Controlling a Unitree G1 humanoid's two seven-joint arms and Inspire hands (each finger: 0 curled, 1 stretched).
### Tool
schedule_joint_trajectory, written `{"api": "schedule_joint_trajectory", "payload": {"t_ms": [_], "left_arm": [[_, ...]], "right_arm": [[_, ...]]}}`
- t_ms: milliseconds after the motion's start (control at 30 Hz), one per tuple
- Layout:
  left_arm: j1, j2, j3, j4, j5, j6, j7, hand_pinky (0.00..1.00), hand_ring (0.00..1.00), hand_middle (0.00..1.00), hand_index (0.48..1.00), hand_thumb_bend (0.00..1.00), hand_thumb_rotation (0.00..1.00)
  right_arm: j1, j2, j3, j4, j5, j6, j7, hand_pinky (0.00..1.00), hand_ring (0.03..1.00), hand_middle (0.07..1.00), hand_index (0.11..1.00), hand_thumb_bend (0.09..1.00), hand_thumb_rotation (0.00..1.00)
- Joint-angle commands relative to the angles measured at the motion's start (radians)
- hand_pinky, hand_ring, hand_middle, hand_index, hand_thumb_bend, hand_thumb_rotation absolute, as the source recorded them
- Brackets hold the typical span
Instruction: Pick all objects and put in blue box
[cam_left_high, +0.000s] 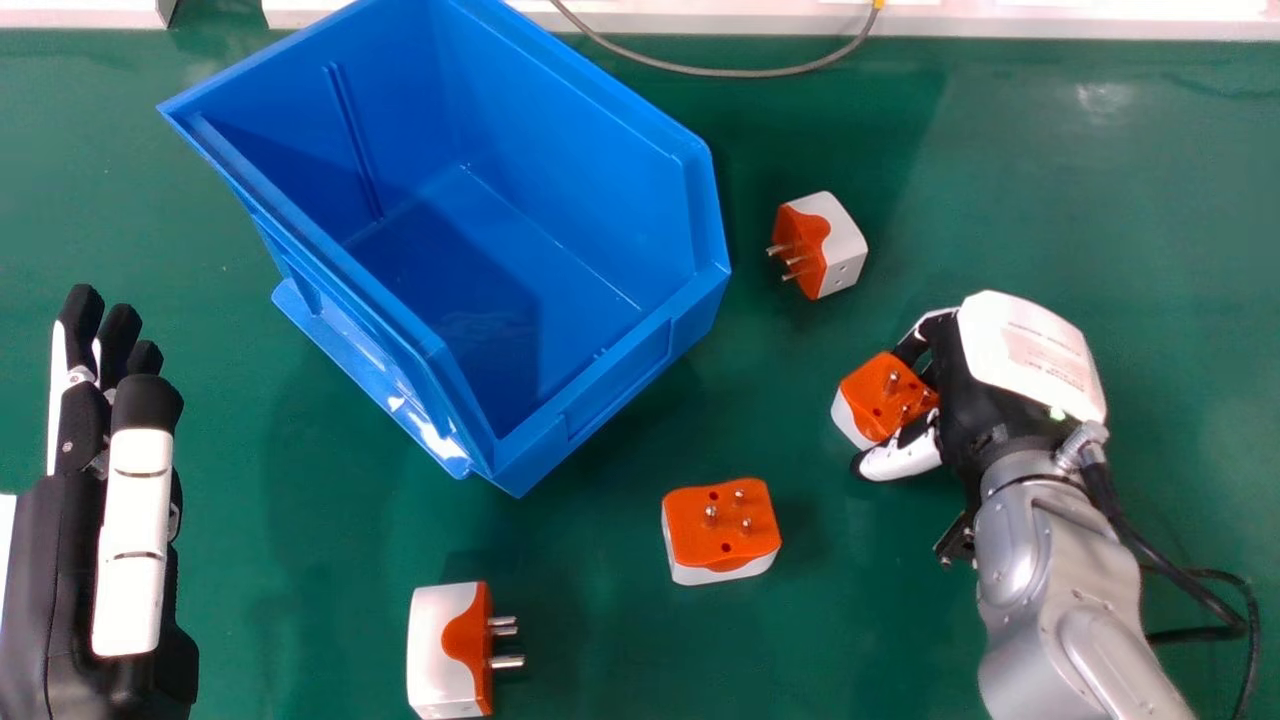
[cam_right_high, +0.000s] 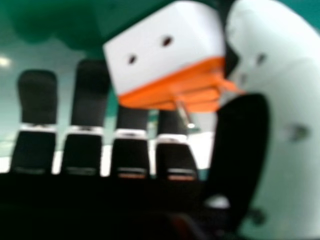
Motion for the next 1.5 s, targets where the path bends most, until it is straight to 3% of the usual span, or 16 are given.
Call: {"api": "schedule_joint_trajectory", "payload": {"t_ms": [0, 133, 267, 400, 600, 700, 800, 900, 967, 1100, 1300, 1467], "left_arm": [[0.003, 0.008, 0.008, -0.024, -0.006, -0.005, -0.002, 1.0, 1.0, 1.0, 1.0, 0.66, 0.87], [0.006, 0.008, 0.006, -0.029, -0.004, -0.001, -0.001, 1.0, 1.0, 1.0, 1.0, 0.66, 0.88], [0.011, -0.001, 0.001, -0.051, 0.0, 0.022, 0.014, 1.0, 1.0, 1.0, 1.0, 0.66, 0.87], [0.006, 0.004, 0.006, -0.036, -0.007, 0.01, 0.0, 1.0, 1.0, 1.0, 1.0, 0.66, 0.87], [0.008, 0.004, 0.008, -0.04, -0.011, 0.015, -0.002, 1.0, 1.0, 1.0, 1.0, 0.66, 0.87], [0.007, 0.004, 0.006, -0.041, -0.005, 0.013, -0.001, 1.0, 1.0, 1.0, 1.0, 0.67, 0.86], [0.004, 0.005, 0.006, -0.038, -0.009, 0.013, -0.004, 1.0, 1.0, 1.0, 1.0, 0.67, 0.85], [0.006, 0.004, 0.005, -0.046, 0.005, 0.019, 0.004, 1.0, 1.0, 1.0, 1.0, 0.68, 0.84], [0.006, 0.003, 0.005, -0.048, 0.007, 0.021, 0.008, 1.0, 1.0, 1.0, 1.0, 0.68, 0.83], [-0.001, 0.009, 0.009, -0.031, -0.014, 0.014, -0.007, 1.0, 1.0, 1.0, 1.0, 0.68, 0.83], [-0.01, 0.009, 0.008, -0.035, -0.004, 0.024, 0.001, 1.0, 1.0, 1.0, 1.0, 0.68, 0.81], [-0.017, 0.011, 0.009, -0.027, -0.017, 0.02, -0.009, 1.0, 1.0, 1.0, 1.0, 0.68, 0.81]], "right_arm": [[0.021, -0.007, 0.002, 0.001, 0.009, -0.008, -0.005, 0.31, 0.43, 0.519, 0.562, 0.509, 0.0], [0.018, -0.002, -0.002, 0.0, 0.009, 0.004, 0.001, 0.31, 0.428, 0.516, 0.559, 0.505, 0.0], [0.025, 0.006, -0.018, -0.013, 0.028, 0.002, -0.003, 0.3, 0.428, 0.516, 0.558, 0.502, 0.0], [0.029, 0.001, -0.016, -0.032, 0.027, 0.005, 0.002, 0.3, 0.428, 0.513, 0.557, 0.497, 0.0], [0.043, -0.013, -0.023, -0.086, 0.027, 0.011, 0.023, 0.3, 0.428, 0.512, 0.556, 0.496, 0.0], [0.049, -0.021, -0.029, -0.123, 0.025, 0.022, 0.047, 0.3, 0.427, 0.51, 0.557, 0.494, 0.0], [0.057, -0.027, -0.029, -0.156, 0.012, 0.032, 0.058, 0.3, 0.427, 0.508, 0.555, 0.493, 0.0], [0.063, -0.031, -0.033, -0.194, 0.005, 0.047, 0.071, 0.3, 0.427, 0.508, 0.55, 0.493, 0.0], [0.071, -0.029, -0.041, -0.218, 0.01, 0.046, 0.065, 0.3, 0.428, 0.511, 0.545, 0.493, 0.0], [0.082, -0.039, -0.053, -0.269, 0.025, 0.046, 0.088, 0.3, 0.431, 0.515, 0.537, 0.493, 0.0], [0.088, -0.042, -0.075, -0.314, 0.036, 0.046, 0.114, 0.3, 0.433, 0.513, 0.536, 0.492, 0.0], [0.093, -0.054, -0.08, -0.338, 0.027, 0.039, 0.124, 0.3, 0.437, 0.517, 0.532, 0.492, 0.0]]}}
